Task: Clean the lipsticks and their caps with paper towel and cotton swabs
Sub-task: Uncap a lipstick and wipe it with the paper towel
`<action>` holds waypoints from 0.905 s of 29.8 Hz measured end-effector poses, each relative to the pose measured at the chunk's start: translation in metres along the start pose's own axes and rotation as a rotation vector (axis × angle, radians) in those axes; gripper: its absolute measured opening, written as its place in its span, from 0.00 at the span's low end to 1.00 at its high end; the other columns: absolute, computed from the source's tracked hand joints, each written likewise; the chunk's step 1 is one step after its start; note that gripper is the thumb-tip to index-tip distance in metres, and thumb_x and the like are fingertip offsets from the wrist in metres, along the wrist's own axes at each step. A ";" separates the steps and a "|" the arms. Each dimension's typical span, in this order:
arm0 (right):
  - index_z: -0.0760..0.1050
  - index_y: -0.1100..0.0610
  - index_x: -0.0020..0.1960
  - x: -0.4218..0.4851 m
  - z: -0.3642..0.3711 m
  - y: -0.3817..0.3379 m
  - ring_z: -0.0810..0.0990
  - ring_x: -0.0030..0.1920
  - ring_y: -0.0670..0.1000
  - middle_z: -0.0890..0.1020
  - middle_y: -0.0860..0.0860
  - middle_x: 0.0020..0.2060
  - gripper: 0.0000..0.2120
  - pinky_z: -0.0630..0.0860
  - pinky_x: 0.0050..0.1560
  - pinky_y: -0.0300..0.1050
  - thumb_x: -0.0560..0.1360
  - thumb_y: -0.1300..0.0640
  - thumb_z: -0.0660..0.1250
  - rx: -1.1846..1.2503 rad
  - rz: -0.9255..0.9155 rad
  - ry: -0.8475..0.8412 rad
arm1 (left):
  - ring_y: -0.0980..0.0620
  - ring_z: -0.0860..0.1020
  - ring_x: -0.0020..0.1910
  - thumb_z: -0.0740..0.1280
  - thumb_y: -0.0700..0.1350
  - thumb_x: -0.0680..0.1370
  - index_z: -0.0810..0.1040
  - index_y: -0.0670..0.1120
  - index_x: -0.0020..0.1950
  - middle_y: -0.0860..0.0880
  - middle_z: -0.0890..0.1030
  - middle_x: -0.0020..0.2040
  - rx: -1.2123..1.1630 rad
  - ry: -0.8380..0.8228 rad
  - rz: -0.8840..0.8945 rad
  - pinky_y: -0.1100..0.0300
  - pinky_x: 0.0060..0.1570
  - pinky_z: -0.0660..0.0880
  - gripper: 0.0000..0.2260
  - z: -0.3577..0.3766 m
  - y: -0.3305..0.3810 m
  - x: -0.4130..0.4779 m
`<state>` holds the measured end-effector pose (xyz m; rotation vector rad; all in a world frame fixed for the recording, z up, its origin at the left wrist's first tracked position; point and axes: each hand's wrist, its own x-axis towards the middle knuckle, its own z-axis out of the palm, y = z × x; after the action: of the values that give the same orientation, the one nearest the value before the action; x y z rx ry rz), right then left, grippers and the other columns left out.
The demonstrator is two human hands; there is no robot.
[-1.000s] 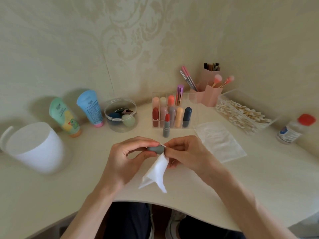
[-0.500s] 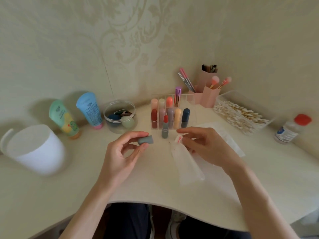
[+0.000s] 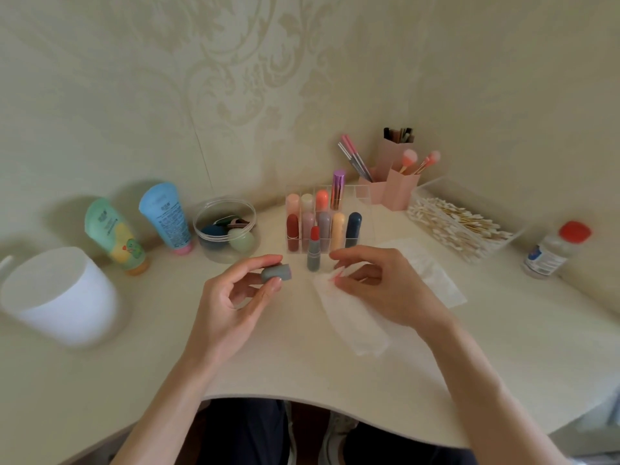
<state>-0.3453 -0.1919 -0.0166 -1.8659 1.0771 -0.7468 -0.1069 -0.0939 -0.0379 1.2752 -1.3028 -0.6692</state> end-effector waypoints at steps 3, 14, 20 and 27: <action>0.84 0.44 0.62 -0.001 0.008 -0.001 0.84 0.45 0.42 0.85 0.40 0.51 0.15 0.78 0.48 0.33 0.76 0.53 0.78 -0.134 -0.020 0.066 | 0.50 0.84 0.56 0.72 0.34 0.78 0.83 0.47 0.61 0.50 0.85 0.57 0.029 -0.052 0.065 0.62 0.56 0.79 0.14 -0.002 -0.002 -0.002; 0.86 0.46 0.51 0.004 -0.016 0.012 0.80 0.43 0.39 0.85 0.36 0.43 0.08 0.74 0.42 0.30 0.79 0.58 0.72 -0.162 0.018 0.359 | 0.59 0.81 0.47 0.74 0.42 0.78 0.82 0.53 0.58 0.61 0.84 0.51 0.410 -0.031 0.119 0.68 0.45 0.74 0.11 0.004 -0.008 -0.001; 0.87 0.47 0.52 0.006 -0.015 0.013 0.80 0.43 0.39 0.86 0.39 0.47 0.08 0.73 0.43 0.29 0.80 0.58 0.71 -0.142 0.024 0.381 | 0.57 0.75 0.35 0.78 0.41 0.74 0.82 0.49 0.52 0.57 0.82 0.44 0.721 0.018 0.204 0.69 0.37 0.69 0.10 -0.008 0.003 0.010; 0.86 0.46 0.53 0.005 -0.013 0.013 0.79 0.45 0.40 0.85 0.39 0.46 0.09 0.71 0.42 0.27 0.80 0.57 0.71 -0.159 0.055 0.356 | 0.50 0.81 0.44 0.76 0.35 0.73 0.84 0.49 0.56 0.54 0.81 0.48 0.905 -0.111 0.216 0.56 0.40 0.77 0.15 -0.015 0.001 0.023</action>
<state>-0.3583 -0.2046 -0.0216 -1.8682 1.4428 -1.0121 -0.0883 -0.1102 -0.0267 1.7728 -1.9022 0.0478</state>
